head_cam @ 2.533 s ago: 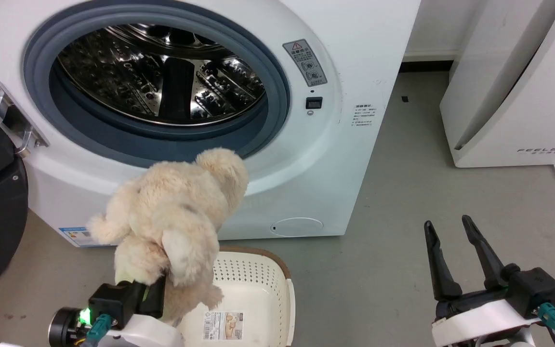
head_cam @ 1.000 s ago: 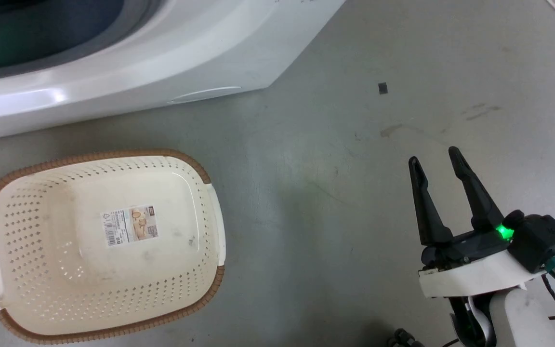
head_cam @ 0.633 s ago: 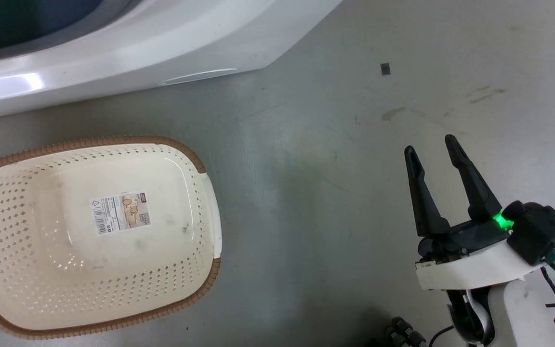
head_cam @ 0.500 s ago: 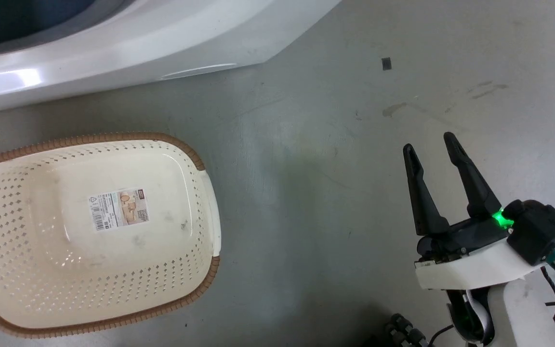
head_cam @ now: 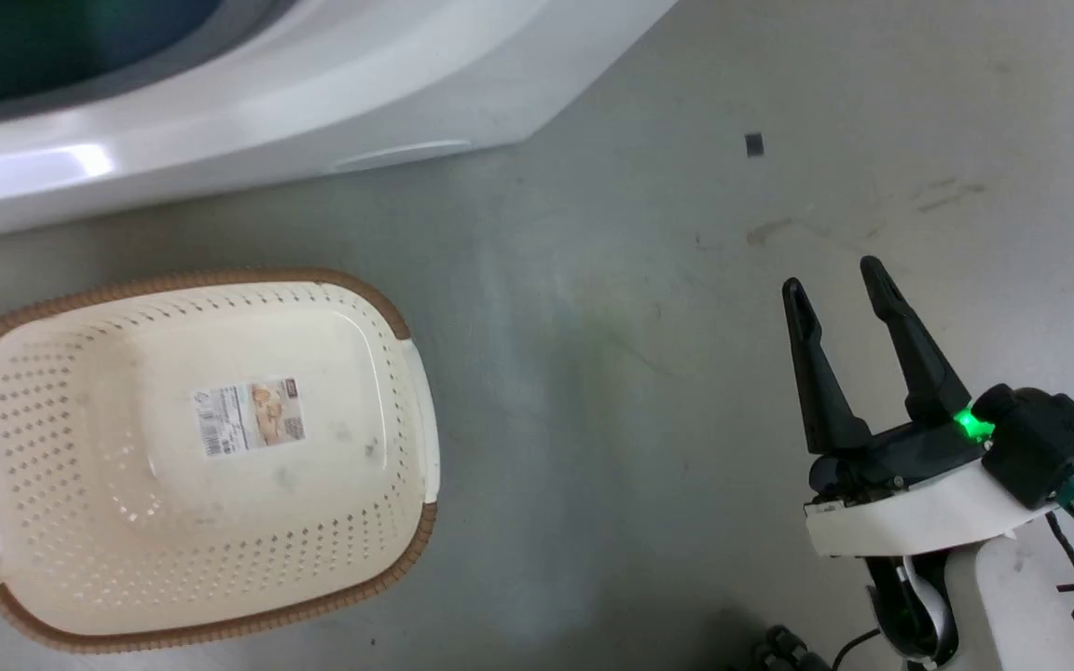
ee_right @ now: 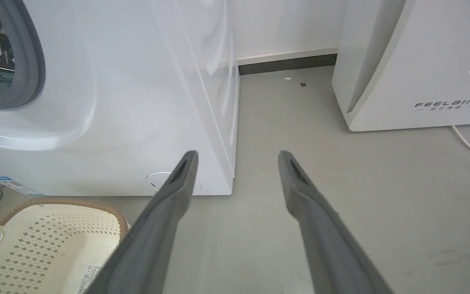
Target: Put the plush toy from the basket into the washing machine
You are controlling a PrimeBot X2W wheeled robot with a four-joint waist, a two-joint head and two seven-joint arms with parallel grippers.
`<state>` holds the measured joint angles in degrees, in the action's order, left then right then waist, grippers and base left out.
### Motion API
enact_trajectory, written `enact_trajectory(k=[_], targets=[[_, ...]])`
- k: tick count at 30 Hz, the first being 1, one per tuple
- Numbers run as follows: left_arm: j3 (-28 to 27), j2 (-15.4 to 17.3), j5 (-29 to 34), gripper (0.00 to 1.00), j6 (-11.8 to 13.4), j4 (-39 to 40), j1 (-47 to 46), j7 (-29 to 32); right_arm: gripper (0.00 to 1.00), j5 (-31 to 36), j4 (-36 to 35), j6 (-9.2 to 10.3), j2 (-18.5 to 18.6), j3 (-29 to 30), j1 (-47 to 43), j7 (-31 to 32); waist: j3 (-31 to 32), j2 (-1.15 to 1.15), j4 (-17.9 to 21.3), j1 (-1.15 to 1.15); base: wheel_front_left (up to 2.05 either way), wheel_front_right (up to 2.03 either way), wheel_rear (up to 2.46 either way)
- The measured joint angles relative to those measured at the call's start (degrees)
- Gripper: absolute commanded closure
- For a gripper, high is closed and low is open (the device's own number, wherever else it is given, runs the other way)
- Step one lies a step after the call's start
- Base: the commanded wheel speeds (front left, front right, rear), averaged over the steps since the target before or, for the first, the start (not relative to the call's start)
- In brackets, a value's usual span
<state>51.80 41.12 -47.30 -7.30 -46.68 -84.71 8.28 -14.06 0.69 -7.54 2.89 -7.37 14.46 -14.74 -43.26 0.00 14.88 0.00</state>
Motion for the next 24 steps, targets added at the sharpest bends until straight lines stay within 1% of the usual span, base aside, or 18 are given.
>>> enact_trajectory(k=[1, 2, 3, 6, 7, 10, 12, 14, 16, 18, 20, 23, 24], targets=[[0.51, -0.24, -0.30, 0.00, 0.00, -0.24, 1.01, -1.37, 0.00, 0.12, 0.23, 0.00, 0.01, 0.25, 0.01, 0.00, 0.72, 0.00, -0.14, 0.00, 0.00, 0.00, 0.00], [0.51, -0.24, -0.30, 0.00, 0.00, -0.24, 1.01, -1.37, 0.00, 0.12, 0.23, 0.00, 0.01, 0.25, 0.01, 0.00, 0.72, 0.00, -0.14, 0.00, 0.00, 0.00, 0.00], [1.25, -0.77, -0.51, 0.00, 0.00, -0.90, 3.29, -4.23, 0.00, 0.69, 0.76, 0.00, 0.01, 0.81, -0.01, 0.00, 2.36, 0.00, -0.47, 0.00, 0.00, 0.00, 0.00], [1.87, -1.70, -1.10, 0.00, 0.00, -2.11, 7.22, -9.05, 0.00, 1.68, 1.53, 0.00, 0.01, 1.53, -0.08, 0.01, 5.28, 0.00, -1.10, 0.00, 0.00, 0.00, 0.00], [1.87, -1.70, -1.10, 0.00, 0.00, -2.11, 7.22, -9.05, 0.00, 1.68, 1.53, 0.00, 0.01, 1.53, -0.08, 0.01, 5.28, 0.00, -1.10, 0.00, 0.00, 0.00, 0.00], [2.99, -2.87, -0.02, 0.00, 0.14, -2.79, 10.89, -15.40, 0.00, 2.40, 2.20, 0.00, 0.00, 2.21, -0.30, 0.00, 8.71, 0.00, -1.87, 0.00, 0.00, 0.00, 0.00], [3.50, -3.82, 1.45, 0.00, 0.96, -2.61, 13.34, -19.73, 0.00, 2.98, 2.56, 0.00, 0.01, 2.53, -0.75, 0.00, 11.25, 0.00, -2.50, 0.00, 0.00, 0.00, 0.00], [2.92, -5.15, 1.30, 0.00, 2.57, -1.65, 16.20, -21.85, 0.00, 3.64, 2.76, 0.00, 0.00, 2.72, -1.74, 0.00, 13.87, 0.00, -3.20, 0.00, 0.00, 0.00, 0.00], [1.88, -6.41, 1.25, 0.00, 4.44, 0.57, 19.51, -22.68, 0.00, 4.39, 3.03, 0.00, 0.01, 2.79, -3.11, 0.00, 16.57, 0.00, -4.03, 0.00, 0.00, 0.00, 0.00], [0.37, -7.01, 1.26, 0.00, 5.53, 4.47, 23.37, -22.94, 0.00, 5.06, 3.34, 0.00, 0.00, 2.96, -4.41, 0.00, 19.26, 0.00, -4.96, -0.01, 0.00, 0.00, 0.00], [-2.71, -7.26, 1.31, 0.00, 7.36, 10.20, 27.89, -22.96, 0.00, 5.34, 3.49, 0.00, 0.01, 3.20, -5.58, 0.00, 21.87, 0.00, -5.95, -0.01, 0.00, 0.00, 0.00], [-7.79, -6.92, 2.74, 0.00, 11.25, 19.33, 35.45, -22.96, 0.00, 5.83, 3.69, 0.00, 0.01, 3.41, -7.03, 0.00, 25.47, 0.00, -7.52, -0.02, 0.00, 0.00, 0.00], [-12.46, -6.47, 4.99, 0.00, 15.51, 27.43, 44.12, -22.97, 0.00, 6.34, 3.81, 0.00, 0.01, 3.32, -8.39, 0.00, 28.68, 0.00, -9.12, -0.02, 0.00, 0.00, 0.00]])
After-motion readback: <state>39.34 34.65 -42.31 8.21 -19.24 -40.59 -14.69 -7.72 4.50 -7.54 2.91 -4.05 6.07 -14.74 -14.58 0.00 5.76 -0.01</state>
